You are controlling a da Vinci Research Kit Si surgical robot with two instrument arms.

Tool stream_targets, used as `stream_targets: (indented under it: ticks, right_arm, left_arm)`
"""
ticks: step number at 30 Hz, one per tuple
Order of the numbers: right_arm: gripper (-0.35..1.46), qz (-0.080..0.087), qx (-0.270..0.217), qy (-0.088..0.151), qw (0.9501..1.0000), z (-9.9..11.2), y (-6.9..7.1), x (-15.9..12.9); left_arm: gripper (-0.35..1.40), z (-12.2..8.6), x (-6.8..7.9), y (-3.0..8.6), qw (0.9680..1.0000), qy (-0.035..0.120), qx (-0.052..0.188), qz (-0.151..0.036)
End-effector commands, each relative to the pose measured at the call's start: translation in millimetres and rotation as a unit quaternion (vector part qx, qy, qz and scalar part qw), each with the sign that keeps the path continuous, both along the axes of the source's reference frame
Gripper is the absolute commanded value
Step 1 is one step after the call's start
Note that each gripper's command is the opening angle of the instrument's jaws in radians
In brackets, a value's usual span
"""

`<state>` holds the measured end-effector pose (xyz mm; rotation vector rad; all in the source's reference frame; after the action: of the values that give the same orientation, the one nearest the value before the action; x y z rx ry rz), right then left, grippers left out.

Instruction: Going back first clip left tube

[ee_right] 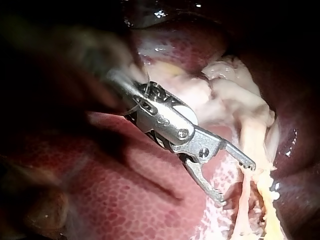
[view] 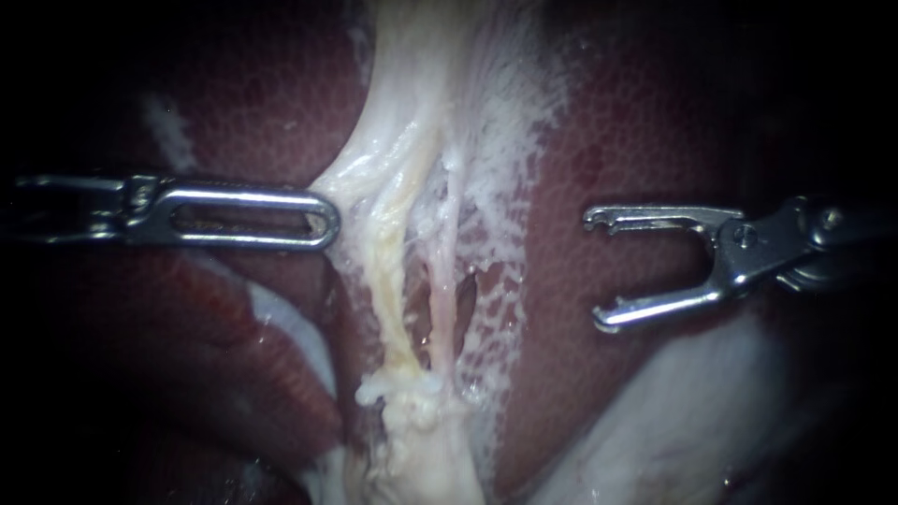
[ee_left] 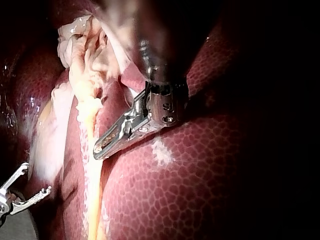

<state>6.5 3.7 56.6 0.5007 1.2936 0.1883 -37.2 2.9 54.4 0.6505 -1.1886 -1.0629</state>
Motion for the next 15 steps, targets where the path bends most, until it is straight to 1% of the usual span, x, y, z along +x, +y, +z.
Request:
stream_targets:
  ticks: [1,15]
  right_arm:
    - [0.6,0.0,0.0,0.0,1.0,-0.1,-0.1,0.0]
    - [0.6,-0.008,0.004,0.008,0.9999,-1.0,-0.7,0.0]
  left_arm:
    - [-0.35,0.0,0.0,0.0,1.0,0.0,0.0,-0.001]
    - [-0.35,0.2,-0.2,-0.1,1.0,0.0,0.0,0.0]
